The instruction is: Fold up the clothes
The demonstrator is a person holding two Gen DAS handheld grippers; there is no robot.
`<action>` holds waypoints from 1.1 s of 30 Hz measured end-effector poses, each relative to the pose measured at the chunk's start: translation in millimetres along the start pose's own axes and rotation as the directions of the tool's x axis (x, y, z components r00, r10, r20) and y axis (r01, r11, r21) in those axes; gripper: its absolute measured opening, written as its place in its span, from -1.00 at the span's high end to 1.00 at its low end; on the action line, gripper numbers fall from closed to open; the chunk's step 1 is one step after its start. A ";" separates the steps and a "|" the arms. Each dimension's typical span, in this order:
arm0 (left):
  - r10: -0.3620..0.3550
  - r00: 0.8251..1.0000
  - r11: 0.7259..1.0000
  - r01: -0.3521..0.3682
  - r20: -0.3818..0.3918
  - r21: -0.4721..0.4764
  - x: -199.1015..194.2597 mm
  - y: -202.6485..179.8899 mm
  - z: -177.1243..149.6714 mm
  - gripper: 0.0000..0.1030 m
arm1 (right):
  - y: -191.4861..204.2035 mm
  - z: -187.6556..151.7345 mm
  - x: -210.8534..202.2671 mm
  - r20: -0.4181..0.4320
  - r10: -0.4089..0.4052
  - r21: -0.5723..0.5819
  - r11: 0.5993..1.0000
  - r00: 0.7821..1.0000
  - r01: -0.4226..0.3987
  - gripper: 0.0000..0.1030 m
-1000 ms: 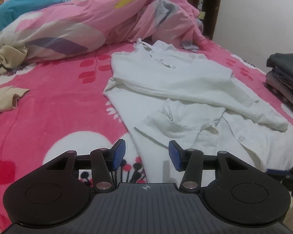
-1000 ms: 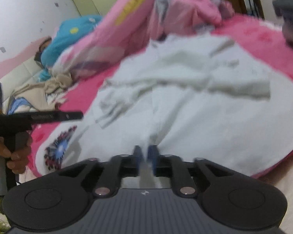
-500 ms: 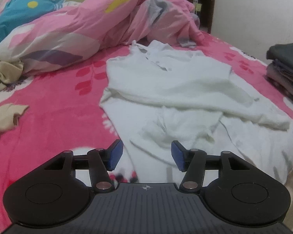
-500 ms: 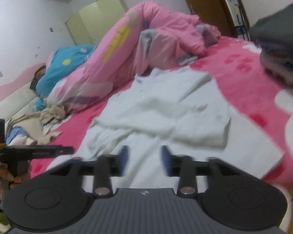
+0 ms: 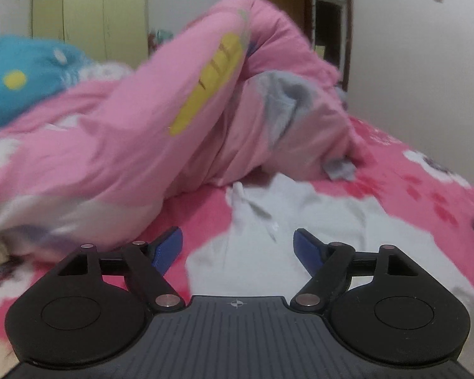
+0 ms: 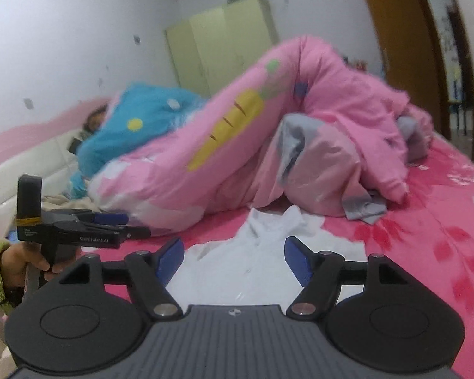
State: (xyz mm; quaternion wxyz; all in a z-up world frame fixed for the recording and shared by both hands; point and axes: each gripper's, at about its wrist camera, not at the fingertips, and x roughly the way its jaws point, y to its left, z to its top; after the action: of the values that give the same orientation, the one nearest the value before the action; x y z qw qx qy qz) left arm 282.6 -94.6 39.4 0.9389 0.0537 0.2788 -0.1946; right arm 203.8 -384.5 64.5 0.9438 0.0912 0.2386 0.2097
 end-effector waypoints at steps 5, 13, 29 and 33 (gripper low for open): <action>-0.030 0.993 0.996 0.020 -0.116 -0.085 132.4 15.4 29.7 -0.45 | -64.2 30.7 140.8 -0.145 0.037 0.083 0.996 0.989 -0.025 -0.24; -0.118 0.959 0.974 0.062 -0.259 -0.216 255.6 32.1 40.8 -0.10 | -127.2 37.8 307.9 -0.304 0.037 0.191 0.981 0.952 0.023 -0.22; -0.043 0.999 0.995 0.039 0.030 0.096 181.5 -18.4 23.2 0.96 | -86.3 36.6 272.7 -0.252 -0.004 0.024 1.000 0.968 0.010 0.94; -0.048 0.978 0.946 -0.020 0.201 0.323 118.8 -41.5 5.2 0.96 | -44.4 22.6 212.3 -0.198 -0.048 -0.275 0.961 0.979 -0.008 0.94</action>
State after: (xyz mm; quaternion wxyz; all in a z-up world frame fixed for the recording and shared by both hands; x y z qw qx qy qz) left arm 360.2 -173.7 -20.6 0.9398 0.1841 0.1445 -0.2490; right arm 399.9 -332.7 -15.4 0.9202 -0.0649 0.3030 0.2394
